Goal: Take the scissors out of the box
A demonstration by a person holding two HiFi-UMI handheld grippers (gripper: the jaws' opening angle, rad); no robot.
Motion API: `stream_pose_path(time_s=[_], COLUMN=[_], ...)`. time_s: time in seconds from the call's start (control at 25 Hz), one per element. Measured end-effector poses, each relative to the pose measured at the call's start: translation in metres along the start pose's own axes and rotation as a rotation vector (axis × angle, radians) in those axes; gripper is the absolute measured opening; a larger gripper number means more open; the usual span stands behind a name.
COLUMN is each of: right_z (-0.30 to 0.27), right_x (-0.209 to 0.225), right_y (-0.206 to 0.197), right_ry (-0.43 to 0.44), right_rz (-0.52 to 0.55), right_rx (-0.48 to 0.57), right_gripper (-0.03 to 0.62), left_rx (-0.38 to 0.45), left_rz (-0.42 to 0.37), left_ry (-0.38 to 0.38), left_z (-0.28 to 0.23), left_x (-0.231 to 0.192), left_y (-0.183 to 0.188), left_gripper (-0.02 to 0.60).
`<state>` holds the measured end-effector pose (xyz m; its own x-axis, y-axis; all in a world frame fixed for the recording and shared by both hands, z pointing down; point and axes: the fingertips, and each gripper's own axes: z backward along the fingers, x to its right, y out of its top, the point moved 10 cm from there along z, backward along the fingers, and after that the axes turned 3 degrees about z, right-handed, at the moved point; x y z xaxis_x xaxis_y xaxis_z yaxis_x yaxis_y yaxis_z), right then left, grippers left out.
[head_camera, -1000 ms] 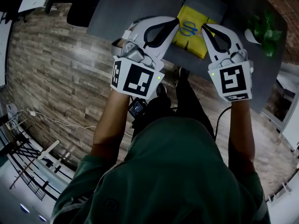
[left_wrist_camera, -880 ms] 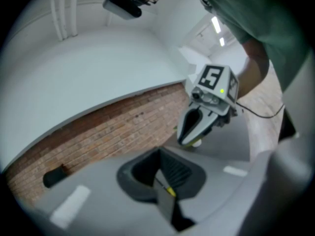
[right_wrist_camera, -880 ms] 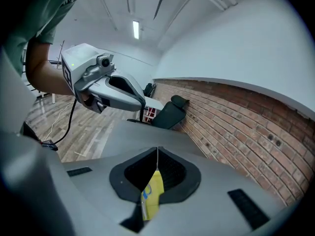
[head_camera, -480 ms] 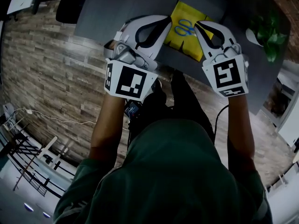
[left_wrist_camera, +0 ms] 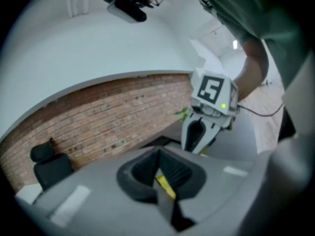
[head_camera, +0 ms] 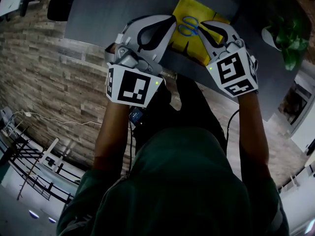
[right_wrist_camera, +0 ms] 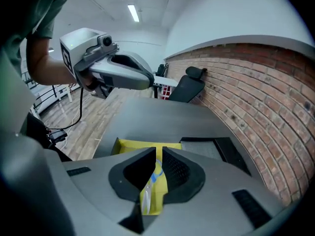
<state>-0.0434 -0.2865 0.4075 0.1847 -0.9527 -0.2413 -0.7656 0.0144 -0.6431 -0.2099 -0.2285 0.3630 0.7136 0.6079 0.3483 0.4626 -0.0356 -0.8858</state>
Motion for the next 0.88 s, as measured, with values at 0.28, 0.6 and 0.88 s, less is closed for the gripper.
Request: stream_pose_path(time_s=[0.28, 0.6, 0.88], right_z=[-0.032, -0.057, -0.07], right_x=[0.002, -0.003, -0.006], right_y=[-0.032, -0.056, -0.068], right_ry=[0.121, 0.217, 0.269], right_rz=[-0.002, 0.011, 0.005], right_rx=[-0.11, -0.219, -0.293], right_gripper=[0.101, 0.117, 0.131], left_rx=[-0.026, -0.05, -0.065], left_rz=[0.037, 0.081, 0.105], left_ry=[-0.015, -0.015, -0.01], left_z=[-0.026, -0.041, -0.046], left_x=[0.005, 0.013, 0.016], left_y=[-0.018, -0.035, -0.044], left_gripper=[-0.002, -0.002, -0.002])
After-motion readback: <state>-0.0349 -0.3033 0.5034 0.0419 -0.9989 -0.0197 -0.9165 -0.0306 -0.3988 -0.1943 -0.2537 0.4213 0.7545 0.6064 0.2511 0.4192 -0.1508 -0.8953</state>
